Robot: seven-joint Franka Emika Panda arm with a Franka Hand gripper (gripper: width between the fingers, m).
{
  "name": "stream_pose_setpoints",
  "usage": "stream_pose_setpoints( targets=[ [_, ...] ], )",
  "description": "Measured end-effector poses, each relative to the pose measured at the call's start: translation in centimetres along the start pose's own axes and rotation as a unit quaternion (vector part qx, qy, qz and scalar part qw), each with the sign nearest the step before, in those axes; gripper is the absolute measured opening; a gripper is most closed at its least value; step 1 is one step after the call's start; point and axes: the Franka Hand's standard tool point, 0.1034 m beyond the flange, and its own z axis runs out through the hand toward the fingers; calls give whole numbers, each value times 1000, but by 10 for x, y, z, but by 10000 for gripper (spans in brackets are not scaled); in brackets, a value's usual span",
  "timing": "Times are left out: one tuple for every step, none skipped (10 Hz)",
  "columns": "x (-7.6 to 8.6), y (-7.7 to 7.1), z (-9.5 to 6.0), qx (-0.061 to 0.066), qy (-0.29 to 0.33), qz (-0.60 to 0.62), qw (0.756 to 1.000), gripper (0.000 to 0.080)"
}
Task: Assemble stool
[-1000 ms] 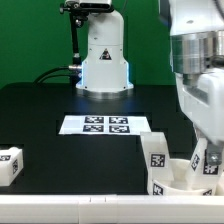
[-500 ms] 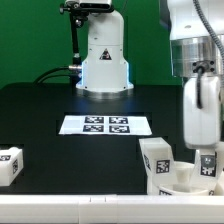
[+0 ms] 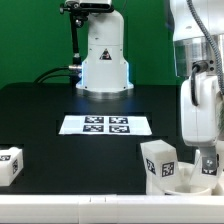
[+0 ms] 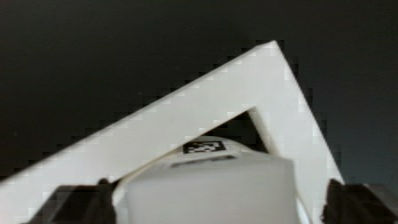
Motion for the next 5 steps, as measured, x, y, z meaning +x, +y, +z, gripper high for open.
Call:
stream_pose_setpoints(
  targets=[
    [-2, -3, -7, 4, -4, -93, 996, 643],
    [-4, -4, -13, 11, -7, -184, 983, 643],
    [-9, -4, -18, 12, -10, -259, 966, 648],
    [-10, -3, -18, 9, -8, -301, 954, 648],
    [-8, -4, -17, 8, -6, -327, 945, 649]
  ],
)
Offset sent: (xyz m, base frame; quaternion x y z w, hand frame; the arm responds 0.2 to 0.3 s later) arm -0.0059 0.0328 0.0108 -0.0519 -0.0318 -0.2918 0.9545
